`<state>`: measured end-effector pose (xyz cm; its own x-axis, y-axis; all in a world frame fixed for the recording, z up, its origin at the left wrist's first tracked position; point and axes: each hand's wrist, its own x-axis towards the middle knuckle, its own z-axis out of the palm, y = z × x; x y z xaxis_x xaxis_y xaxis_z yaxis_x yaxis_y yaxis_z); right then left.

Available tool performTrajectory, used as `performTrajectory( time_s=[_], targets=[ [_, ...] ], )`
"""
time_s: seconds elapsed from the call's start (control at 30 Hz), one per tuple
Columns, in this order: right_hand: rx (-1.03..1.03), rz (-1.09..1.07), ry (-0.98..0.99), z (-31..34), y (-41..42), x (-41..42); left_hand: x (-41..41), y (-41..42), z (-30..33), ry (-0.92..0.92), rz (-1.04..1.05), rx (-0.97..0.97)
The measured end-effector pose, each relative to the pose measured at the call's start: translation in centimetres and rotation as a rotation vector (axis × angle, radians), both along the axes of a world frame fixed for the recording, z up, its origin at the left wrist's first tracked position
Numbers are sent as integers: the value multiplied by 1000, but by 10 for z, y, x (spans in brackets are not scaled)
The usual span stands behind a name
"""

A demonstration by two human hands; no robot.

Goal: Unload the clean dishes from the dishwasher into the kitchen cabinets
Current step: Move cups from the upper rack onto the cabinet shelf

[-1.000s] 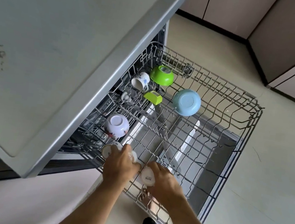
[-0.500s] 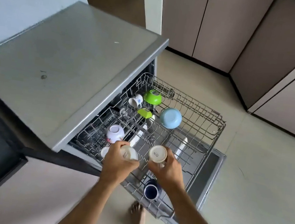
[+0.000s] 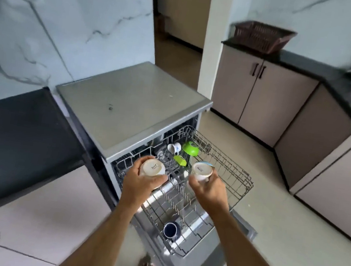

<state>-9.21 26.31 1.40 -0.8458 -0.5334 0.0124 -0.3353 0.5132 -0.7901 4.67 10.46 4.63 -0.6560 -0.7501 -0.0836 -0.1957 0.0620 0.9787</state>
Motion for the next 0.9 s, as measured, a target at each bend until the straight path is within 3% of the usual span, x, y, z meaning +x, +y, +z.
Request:
performTrajectory(
  time_s=[0.33,0.7,0.9],
  targets=[
    [-111,228,100,87,-61,52,87,-15,72,166,250,-75],
    [-237,449,190,196,-181,145,194,-102,161,287,597,-196],
    [-354,561,210,240,-257,217,252,-154,204,362,621,-240]
  ],
)
